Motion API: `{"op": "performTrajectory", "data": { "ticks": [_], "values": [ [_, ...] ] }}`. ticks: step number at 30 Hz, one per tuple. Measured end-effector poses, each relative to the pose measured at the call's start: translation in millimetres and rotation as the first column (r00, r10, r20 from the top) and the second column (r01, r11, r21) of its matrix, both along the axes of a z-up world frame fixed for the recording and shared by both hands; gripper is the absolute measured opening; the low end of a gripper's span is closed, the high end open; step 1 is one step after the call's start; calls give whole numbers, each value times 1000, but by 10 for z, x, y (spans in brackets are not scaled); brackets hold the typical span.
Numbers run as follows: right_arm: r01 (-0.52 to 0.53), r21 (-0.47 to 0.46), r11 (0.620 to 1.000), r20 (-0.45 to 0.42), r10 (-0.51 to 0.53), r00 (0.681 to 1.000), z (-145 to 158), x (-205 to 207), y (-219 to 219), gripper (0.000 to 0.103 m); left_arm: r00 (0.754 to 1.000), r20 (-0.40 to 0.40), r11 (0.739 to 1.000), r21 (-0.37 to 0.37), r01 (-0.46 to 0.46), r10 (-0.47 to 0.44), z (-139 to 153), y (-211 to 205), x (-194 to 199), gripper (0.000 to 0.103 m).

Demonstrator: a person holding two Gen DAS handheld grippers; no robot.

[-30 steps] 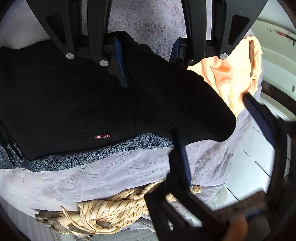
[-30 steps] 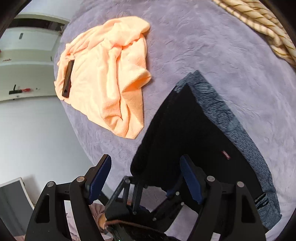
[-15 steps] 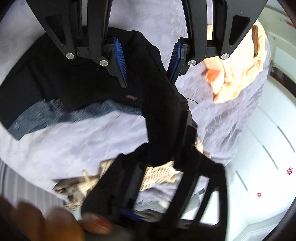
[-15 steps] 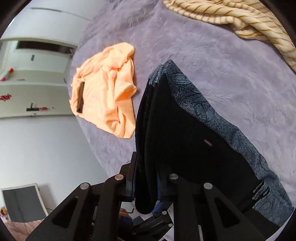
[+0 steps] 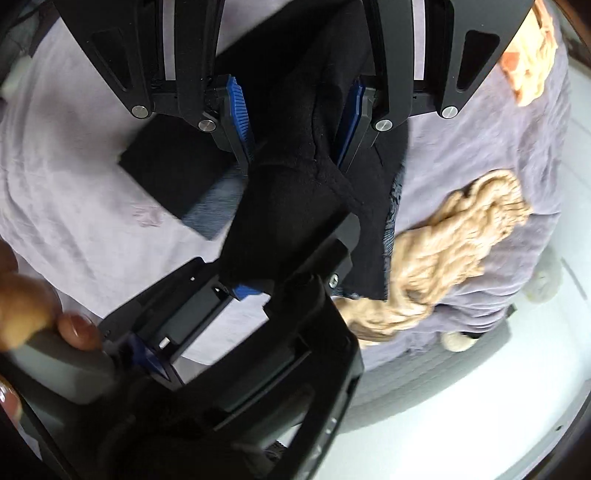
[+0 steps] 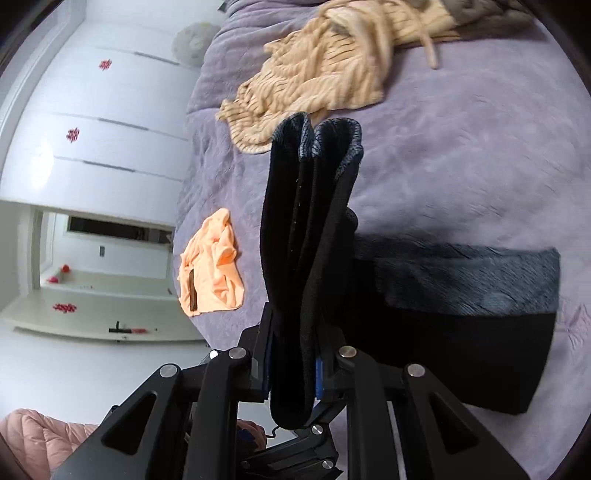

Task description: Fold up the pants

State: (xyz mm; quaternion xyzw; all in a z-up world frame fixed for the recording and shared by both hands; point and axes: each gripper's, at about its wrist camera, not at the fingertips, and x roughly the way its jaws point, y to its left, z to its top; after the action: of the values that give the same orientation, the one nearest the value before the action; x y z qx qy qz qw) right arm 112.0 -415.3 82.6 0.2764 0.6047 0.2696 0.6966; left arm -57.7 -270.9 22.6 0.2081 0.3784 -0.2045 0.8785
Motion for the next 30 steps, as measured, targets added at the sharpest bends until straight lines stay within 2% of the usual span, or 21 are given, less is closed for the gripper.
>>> {"op": "performTrajectory", "data": {
  "ticks": [4,7,10,11,12,14,17,20,22,25,26,27,29,30],
  "values": [
    [102,-9,995,-63,-103,993,-466,-260,-702,18,996,-68,997,43,65,-62,-363,-509,-92,43],
    [158,-17,987,-120,-159,980,-873,-419,-997,18,986,-146,993,81,86,-74,-670,-747,-121,43],
    [180,-50,982,-170,-186,968,-1288,-523,-1153,18,982,-169,986,132,104,-80,-850,-817,-189,47],
    [179,-56,982,-177,-187,966,-1377,-562,-1192,18,979,-184,984,136,116,-90,-850,-805,-215,51],
    [186,-48,981,-191,-192,963,-1463,-589,-1223,18,975,-201,984,128,124,-97,-850,-801,-233,61],
    [197,-41,979,-194,-201,960,-1515,-618,-1223,18,972,-220,989,102,111,-86,-747,-644,-261,72],
    [178,-89,980,-165,-191,968,-1485,-668,-1174,19,977,-208,993,91,73,-53,-612,-311,-224,72],
    [158,-147,976,-138,-179,974,-1416,-684,-1099,20,978,-200,994,95,-47,65,-500,78,-75,72],
    [159,-185,970,-123,-184,975,-1383,-699,-1070,21,957,-233,984,99,-150,169,-577,319,62,72],
    [178,-241,954,-107,-208,972,-1288,-743,-1049,24,893,-323,949,134,-284,313,-779,698,314,72],
    [181,-269,946,-98,-214,972,-1244,-753,-1038,24,869,-373,946,123,-300,325,-867,789,368,73],
    [180,-320,930,-81,-216,973,-1175,-759,-1010,24,845,-421,942,103,-319,331,-947,860,455,79],
    [171,-423,890,-36,-205,978,-1025,-754,-938,24,807,-465,926,87,-368,364,-1041,960,499,87],
    [171,-451,876,-12,-197,980,-936,-767,-911,24,787,-491,917,67,-394,374,-1074,1006,513,87]
  ]
}}
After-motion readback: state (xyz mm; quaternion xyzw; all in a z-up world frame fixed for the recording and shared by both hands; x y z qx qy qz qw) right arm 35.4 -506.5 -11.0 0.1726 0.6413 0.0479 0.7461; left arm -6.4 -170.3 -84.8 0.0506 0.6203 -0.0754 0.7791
